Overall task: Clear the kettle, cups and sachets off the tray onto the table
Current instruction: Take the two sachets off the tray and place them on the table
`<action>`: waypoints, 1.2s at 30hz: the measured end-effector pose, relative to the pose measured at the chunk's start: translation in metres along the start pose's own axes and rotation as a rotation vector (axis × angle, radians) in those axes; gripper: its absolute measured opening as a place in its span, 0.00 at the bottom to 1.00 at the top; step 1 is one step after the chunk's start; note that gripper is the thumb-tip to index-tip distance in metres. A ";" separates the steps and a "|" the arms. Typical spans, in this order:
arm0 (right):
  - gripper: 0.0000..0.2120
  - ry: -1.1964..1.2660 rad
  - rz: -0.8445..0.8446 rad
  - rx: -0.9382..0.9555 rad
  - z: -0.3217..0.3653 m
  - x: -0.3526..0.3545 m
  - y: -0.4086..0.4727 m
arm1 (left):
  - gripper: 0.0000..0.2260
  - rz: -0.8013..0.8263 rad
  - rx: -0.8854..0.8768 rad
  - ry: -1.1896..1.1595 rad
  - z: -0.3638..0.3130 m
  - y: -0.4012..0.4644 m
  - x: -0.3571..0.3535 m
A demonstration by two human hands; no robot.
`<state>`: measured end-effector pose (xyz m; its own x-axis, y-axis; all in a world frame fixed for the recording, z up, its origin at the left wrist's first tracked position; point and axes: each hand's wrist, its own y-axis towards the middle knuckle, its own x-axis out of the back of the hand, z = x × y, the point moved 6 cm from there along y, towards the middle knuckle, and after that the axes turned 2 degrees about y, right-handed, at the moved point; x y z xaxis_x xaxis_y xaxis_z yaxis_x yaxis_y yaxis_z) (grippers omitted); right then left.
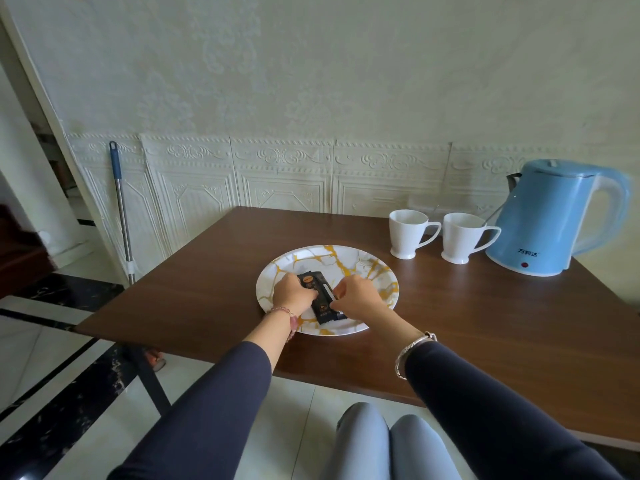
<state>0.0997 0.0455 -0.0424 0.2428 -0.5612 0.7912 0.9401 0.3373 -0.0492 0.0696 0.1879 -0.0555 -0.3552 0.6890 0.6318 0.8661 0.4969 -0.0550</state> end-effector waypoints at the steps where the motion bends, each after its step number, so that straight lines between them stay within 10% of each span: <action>1: 0.12 -0.020 0.014 -0.005 0.000 -0.001 0.001 | 0.14 0.002 0.024 -0.002 0.001 0.000 0.000; 18: 0.13 -0.335 -0.108 0.005 0.010 0.006 -0.003 | 0.15 0.090 0.127 -0.017 0.006 -0.006 -0.014; 31: 0.02 0.016 -0.103 -0.224 -0.050 0.049 0.006 | 0.09 0.114 0.139 -0.187 -0.020 0.000 -0.045; 36: 0.13 0.234 -0.161 -0.303 -0.091 0.080 0.006 | 0.07 0.127 0.087 -0.277 -0.061 -0.004 -0.064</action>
<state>0.1460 -0.0660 -0.0350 0.1018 -0.7575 0.6449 0.9900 0.0132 -0.1407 0.1101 0.1096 -0.0481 -0.3389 0.8598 0.3820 0.8803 0.4331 -0.1936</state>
